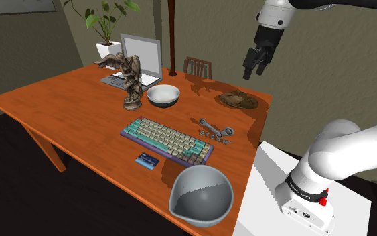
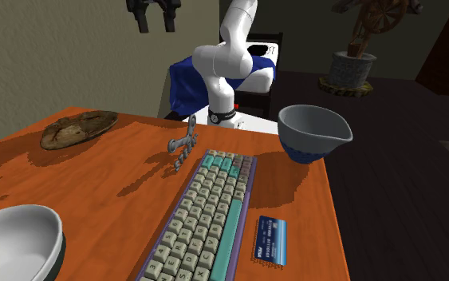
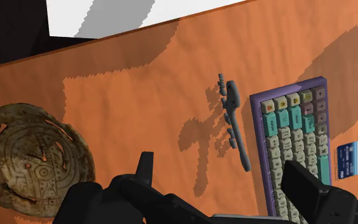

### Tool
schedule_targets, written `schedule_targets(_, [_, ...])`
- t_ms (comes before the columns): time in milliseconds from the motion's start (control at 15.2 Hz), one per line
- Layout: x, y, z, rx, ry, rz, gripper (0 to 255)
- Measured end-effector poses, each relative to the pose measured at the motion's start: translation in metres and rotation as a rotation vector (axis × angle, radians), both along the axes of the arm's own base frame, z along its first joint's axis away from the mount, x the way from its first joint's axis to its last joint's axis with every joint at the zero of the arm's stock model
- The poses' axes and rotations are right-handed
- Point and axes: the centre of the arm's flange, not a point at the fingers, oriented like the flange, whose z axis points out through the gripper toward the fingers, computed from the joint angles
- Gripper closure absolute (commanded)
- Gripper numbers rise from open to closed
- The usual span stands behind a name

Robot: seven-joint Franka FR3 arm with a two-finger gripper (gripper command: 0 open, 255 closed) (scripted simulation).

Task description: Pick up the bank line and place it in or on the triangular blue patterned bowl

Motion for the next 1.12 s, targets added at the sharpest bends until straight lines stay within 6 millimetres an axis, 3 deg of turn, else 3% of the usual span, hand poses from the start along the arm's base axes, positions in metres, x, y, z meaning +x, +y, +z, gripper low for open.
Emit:
schedule_targets(264, [0.004, 0.020, -0.016, -0.001, -0.028, 0.018, 0])
schedule_targets(1122, [0.034, 0.148, -0.116, -0.003, -0.211, 0.126, 0])
